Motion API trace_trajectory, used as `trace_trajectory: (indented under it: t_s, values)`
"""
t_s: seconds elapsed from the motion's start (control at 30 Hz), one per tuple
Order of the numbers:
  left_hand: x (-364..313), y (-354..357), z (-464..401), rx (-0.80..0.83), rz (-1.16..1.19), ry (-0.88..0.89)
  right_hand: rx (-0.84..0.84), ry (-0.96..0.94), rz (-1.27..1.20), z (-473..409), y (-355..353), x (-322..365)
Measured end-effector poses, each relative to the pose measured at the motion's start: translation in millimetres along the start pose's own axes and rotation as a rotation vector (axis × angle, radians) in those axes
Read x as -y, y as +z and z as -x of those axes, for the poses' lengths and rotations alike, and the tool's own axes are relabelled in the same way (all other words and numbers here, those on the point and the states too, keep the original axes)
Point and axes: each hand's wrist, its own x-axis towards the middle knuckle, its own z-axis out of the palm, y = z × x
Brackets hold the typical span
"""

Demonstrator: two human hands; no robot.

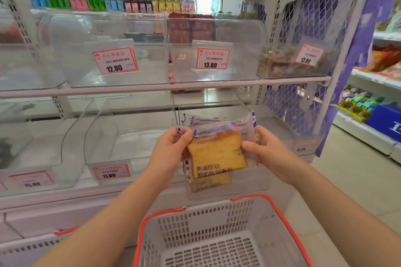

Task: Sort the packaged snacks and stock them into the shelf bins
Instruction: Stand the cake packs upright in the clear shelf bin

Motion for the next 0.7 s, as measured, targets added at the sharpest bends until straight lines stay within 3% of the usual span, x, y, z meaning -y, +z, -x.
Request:
trace_trajectory:
  t_s: [0.07,0.17,0.23,0.37,0.5,0.57,0.7]
  values:
    - [1,2,-8,0.015,0.011,-0.006,0.134,0.002,0.104,-7,-5,7]
    - [0,1,-22,0.089,-0.166,0.091,0.121,-0.139,0.335,-18,-13,14]
    - [-1,-3,-32,0.203,-0.488,0.216,0.062,-0.210,0.353,-26,-28,19]
    - [-1,-2,-56,0.396,-1.097,0.260,0.001,-0.152,0.450,-37,-61,23]
    - [11,18,-79,0.712,-1.749,0.240,0.116,-0.050,0.584,-36,-67,19]
    - [18,25,-88,0.791,-1.844,0.171,0.184,-0.029,0.614,-34,-64,16]
    - [18,30,-110,0.834,-1.743,-0.001,0.208,0.042,0.635,-33,-64,11]
